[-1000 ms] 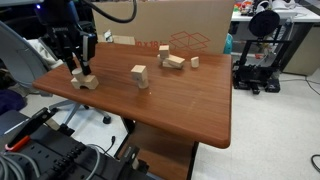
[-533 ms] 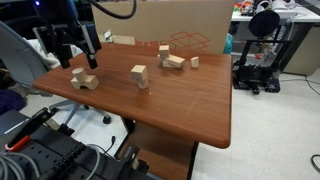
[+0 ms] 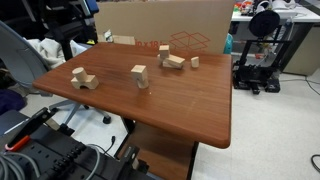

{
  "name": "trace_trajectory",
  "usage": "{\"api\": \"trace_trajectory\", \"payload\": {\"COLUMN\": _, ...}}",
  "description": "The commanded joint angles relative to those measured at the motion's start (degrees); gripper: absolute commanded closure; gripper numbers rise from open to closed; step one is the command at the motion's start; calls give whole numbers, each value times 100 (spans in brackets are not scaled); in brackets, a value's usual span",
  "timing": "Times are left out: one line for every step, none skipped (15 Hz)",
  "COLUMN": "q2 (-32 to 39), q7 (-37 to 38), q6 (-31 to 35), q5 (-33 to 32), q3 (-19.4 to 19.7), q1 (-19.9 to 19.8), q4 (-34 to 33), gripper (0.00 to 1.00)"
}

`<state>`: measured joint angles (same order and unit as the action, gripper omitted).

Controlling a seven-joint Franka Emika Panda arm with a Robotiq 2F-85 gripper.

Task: Put the cylinder onto the wooden arch

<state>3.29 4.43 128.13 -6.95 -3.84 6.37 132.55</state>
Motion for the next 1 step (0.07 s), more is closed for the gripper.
{"api": "trace_trajectory", "payload": {"q2": -100, "q7": 17, "q6": -115, "q5": -13, "q3": -26, "q1": -50, "q4": -6, "gripper": 0}}
